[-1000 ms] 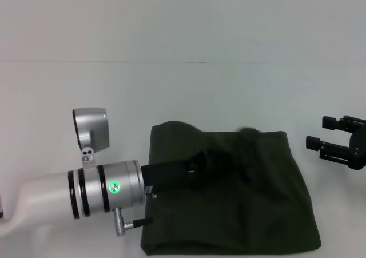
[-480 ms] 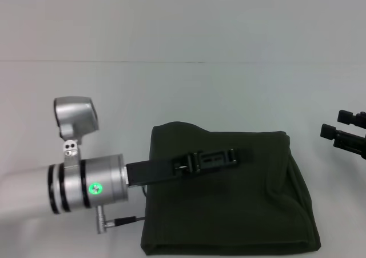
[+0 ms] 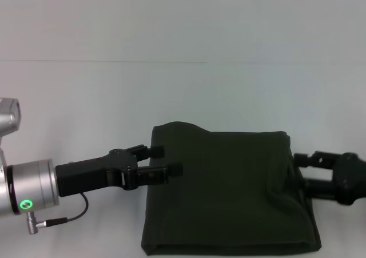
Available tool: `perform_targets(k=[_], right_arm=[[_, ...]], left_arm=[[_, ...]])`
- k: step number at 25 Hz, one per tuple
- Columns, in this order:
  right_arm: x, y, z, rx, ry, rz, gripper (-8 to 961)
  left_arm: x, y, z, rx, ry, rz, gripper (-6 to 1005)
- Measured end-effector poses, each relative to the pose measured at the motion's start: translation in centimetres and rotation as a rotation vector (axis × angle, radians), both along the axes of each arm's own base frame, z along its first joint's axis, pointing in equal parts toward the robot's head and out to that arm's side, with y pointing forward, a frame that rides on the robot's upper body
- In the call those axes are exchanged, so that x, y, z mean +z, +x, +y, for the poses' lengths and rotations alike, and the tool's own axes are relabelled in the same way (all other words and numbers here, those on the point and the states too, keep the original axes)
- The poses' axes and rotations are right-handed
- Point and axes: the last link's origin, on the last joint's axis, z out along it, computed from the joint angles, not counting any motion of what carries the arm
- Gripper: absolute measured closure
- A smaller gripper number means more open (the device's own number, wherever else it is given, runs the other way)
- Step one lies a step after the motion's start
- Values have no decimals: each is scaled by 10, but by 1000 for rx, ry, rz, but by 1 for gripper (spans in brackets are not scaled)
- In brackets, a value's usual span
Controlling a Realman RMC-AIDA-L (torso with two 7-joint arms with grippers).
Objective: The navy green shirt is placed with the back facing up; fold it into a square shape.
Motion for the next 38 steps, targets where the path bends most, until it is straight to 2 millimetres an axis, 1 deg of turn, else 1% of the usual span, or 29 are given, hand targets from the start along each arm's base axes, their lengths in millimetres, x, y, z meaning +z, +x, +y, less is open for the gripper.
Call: perform_targets(k=[3,6,10,14,18,21,28,34,36,38], right_arm=[[-17,-7,-3,95,-22,-16,218],[-32,-8,-1,119,-53,-37,219],[-44,0,1,104,-79,-124,219],[-48,12,1,59,-65,-177,218],[-45,24,-4,17,-44,-192,218],[-38,34,-7,-18,-20,-196,218],[-27,42,-8,-42,17,-200,219],[-8,46,-9,-14,109,-184,219],[-4,47,-11,-15,123,-176,219],[0,49,-13,-33,137,-165,219]], left_arm=[[2,-5,0,8,20,22,48],[1,-6,-1,4,26,27,48],[-1,-8,0,13,33,34,48],[-3,-9,1,28,35,38,49],[-4,-11,2,36,41,45,51],[-4,-11,2,39,42,47,53],[-3,-13,4,50,50,58,58],[5,-20,1,-15,77,124,63],[5,-21,2,6,62,132,64],[5,-23,7,85,19,135,66]])
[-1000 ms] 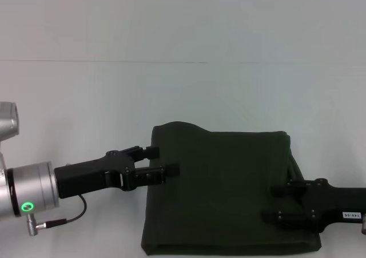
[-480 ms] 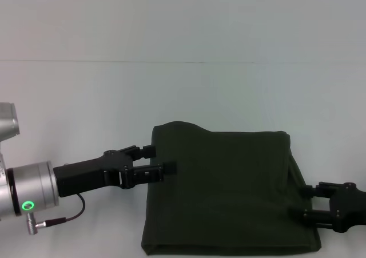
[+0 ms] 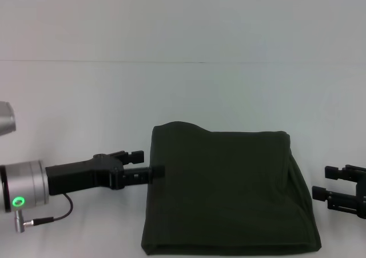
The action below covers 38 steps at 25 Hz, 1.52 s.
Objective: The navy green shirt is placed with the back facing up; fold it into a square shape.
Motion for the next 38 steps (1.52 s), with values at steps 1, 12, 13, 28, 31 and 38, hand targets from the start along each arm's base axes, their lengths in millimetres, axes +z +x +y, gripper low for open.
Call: perform_targets(k=[1,12,13,28,31,38], right_arm=[[2,2,-1,-9,8,6,219],[10,12,-30,40,23,14,218],[10,12,-32,50,22,15,218],[8,14,-40,62,10,19,218],[9,13,-39,65,8,20,218],[9,11,-37,69,7,21,219]], left_arm=[[0,0,5,74,-30,-8,66],[-21,13,48,540,-222,13,75],[-24,15,50,541,-231,20,75],[-24,11,65,588,-175,106,87],[-28,13,64,581,-190,120,89],[-36,22,65,573,-212,119,94]])
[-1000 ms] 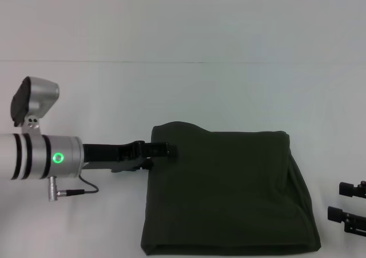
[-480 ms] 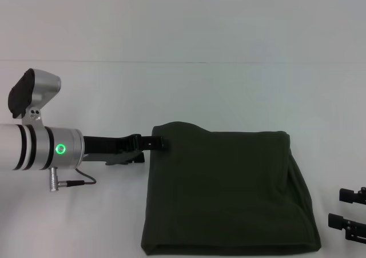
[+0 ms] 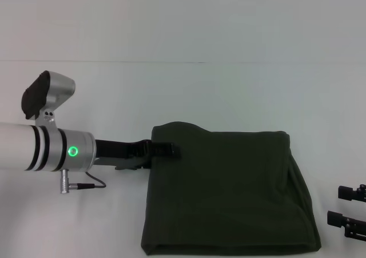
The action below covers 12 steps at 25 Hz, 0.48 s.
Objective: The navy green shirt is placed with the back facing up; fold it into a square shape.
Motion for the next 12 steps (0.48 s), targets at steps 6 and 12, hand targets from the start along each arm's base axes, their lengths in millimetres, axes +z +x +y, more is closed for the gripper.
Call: perform_targets(k=[6,12], right_arm=[[0,-1,1,1,0,2,218],[-1,-1,1,1,0,5,219]], left_arm=[[-9,9,1,-18,-23,2,99],[-9,7,3,-12,-4,12,103]])
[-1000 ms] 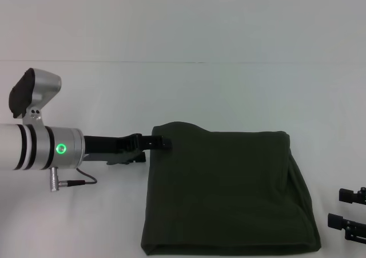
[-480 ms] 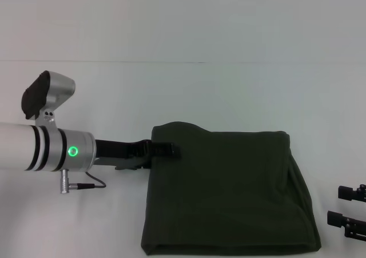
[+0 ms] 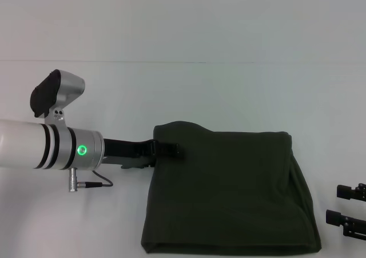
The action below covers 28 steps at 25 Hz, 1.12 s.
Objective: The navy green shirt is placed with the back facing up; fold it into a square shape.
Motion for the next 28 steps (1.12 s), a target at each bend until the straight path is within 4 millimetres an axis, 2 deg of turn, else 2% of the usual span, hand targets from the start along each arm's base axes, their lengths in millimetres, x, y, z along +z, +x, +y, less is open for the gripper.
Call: perform_targets(k=[1,7,17,23,28], right_arm=[[0,0,0,0,1,1,219],[1,-2,2,7,2,5,219],[0,-4,5,15,1,8,218],[0,-5,6,17,2,8,219],[1,-7,8,18,14,15,219]], left_arm=[[0,-1,0,-1,4,6,104],[-5,-1,0,-33,5,32,306],[-6,1,2,-61,23,36,544],[-4,2,6,-72,56,32,785],[-1,-1,10,-54,98,38,931]])
